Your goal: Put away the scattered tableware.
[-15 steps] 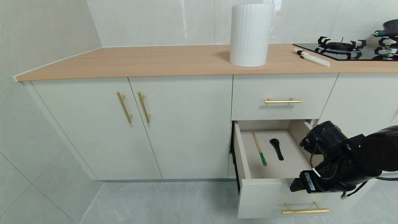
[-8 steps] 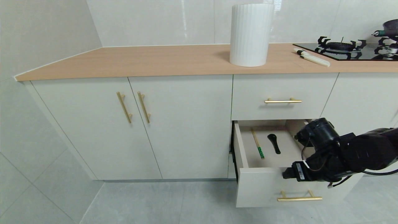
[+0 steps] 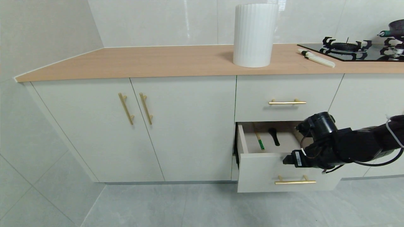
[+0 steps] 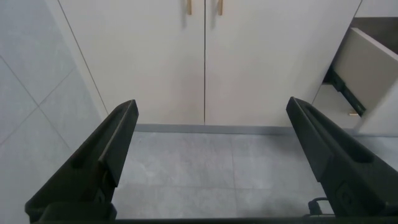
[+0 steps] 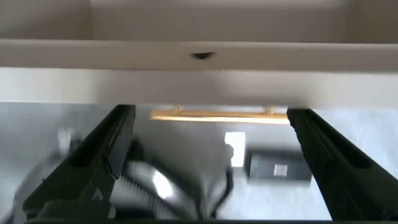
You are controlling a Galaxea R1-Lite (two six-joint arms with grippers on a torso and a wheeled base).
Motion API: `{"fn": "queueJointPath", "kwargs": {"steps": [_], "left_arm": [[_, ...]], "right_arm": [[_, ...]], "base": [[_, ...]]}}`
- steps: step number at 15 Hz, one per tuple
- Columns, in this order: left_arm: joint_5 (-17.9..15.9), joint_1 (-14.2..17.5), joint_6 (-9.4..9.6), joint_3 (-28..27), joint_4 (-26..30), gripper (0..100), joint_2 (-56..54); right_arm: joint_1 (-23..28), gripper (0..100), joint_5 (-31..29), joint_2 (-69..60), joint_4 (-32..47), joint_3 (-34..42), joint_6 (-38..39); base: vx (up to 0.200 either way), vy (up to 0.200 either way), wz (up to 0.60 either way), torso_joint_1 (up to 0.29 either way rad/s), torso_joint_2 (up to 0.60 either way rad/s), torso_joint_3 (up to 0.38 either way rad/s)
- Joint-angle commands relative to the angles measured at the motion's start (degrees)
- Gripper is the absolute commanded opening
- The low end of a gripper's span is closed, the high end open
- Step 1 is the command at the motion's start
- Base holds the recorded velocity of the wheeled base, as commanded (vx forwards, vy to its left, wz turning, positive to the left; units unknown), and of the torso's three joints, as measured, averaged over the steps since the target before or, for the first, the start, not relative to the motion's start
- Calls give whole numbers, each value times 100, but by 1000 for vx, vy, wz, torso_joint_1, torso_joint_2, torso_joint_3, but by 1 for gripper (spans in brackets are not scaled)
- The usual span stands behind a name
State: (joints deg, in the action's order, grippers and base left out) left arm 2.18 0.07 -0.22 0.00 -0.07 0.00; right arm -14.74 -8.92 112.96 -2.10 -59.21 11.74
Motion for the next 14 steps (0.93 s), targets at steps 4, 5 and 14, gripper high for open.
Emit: {"fn": "queueJointPath", "kwargs": {"steps": [4, 5, 14], "left_arm": [[2, 1, -4, 0, -1, 100, 9], [2, 1, -4, 0, -1, 100, 0], [2, 1, -4, 0, -1, 100, 0]], "right_arm": [[305, 100, 13, 816, -168, -1128, -119], [358, 100, 13, 930, -168, -1304, -119], [472, 100, -224, 1738, -1970, -1479, -110]], "base": [[0, 0, 0, 0, 0, 0], [0, 0, 0, 0, 0, 0], [0, 0, 0, 0, 0, 0]]}}
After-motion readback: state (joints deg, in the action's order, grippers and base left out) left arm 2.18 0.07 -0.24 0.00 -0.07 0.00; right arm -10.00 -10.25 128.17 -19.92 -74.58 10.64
